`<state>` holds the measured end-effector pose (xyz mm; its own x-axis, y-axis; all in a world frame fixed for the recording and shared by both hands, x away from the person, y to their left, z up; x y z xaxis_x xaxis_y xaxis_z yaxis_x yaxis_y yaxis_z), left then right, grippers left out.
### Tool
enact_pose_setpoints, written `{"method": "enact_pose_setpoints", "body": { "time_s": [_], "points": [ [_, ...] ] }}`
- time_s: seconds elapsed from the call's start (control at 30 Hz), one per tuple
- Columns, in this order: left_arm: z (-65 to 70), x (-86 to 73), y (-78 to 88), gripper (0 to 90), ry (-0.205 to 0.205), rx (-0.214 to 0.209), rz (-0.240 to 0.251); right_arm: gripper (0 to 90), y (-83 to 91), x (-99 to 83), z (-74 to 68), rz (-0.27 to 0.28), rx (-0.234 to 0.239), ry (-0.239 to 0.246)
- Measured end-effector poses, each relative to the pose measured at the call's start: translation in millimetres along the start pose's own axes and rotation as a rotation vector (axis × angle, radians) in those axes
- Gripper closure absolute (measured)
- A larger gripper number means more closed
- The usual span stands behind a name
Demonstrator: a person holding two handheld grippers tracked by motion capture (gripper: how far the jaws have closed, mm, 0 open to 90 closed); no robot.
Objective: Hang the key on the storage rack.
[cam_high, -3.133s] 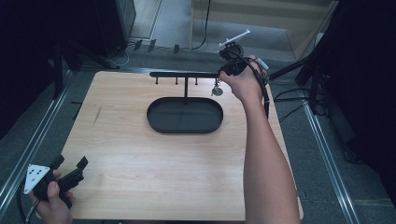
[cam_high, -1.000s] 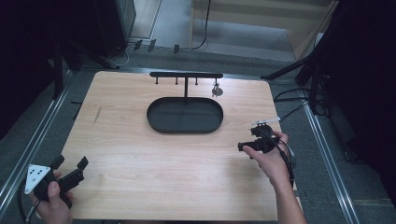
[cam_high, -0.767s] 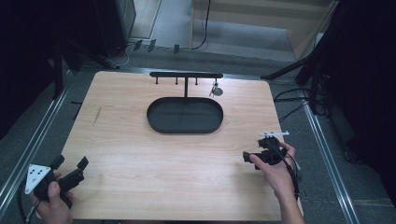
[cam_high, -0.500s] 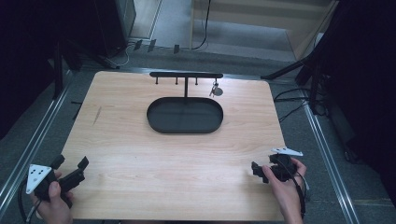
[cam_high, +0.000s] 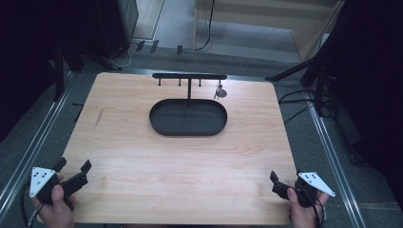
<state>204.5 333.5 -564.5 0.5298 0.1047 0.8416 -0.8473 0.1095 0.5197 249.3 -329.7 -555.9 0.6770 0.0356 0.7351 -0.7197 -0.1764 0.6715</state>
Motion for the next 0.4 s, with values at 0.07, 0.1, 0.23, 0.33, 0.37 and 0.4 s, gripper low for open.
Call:
{"method": "enact_pose_setpoints", "body": {
  "time_s": [0.07, 0.1, 0.23, 0.33, 0.37, 0.4],
  "points": [
    [0.2, 0.1, -0.2, 13.7, -0.001, 0.002, 0.0, 0.0, 0.1, -1.9, 0.2, 0.034, 0.055, -0.025],
    [0.2, 0.1, -0.2, 13.7, -0.002, 0.002, -0.001, 0.0, 0.1, -1.9, 0.2, 0.034, 0.055, -0.025],
    [0.8, 0.2, -0.8, 13.7, -0.01, 0.006, -0.007, 0.6, -6.1, -4.8, -6.5, 0.046, 0.074, -0.002],
    [1.2, 0.1, -0.9, 13.6, -0.01, 0.01, -0.006, 3.0, -6.9, -4.3, -11.1, 0.045, 0.082, -0.011],
    [1.3, 0.1, -0.9, 13.6, -0.012, 0.011, -0.008, 4.5, -8.3, -3.8, -14.5, 0.048, 0.089, -0.012],
    [1.6, 0.1, -0.9, 13.6, -0.013, 0.014, -0.008, 4.5, -8.3, -3.8, -14.5, 0.048, 0.089, -0.012]
  ]
}}
Point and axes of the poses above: each handheld gripper's, and its own axes: y roughly backward along the jaws, x roughly out of its top, z roughly to its right, the point moved 4 cm from there along -y, roughly forward along the jaws, and after that the axes turned 14 degrees about -z, right-handed, at the moved point
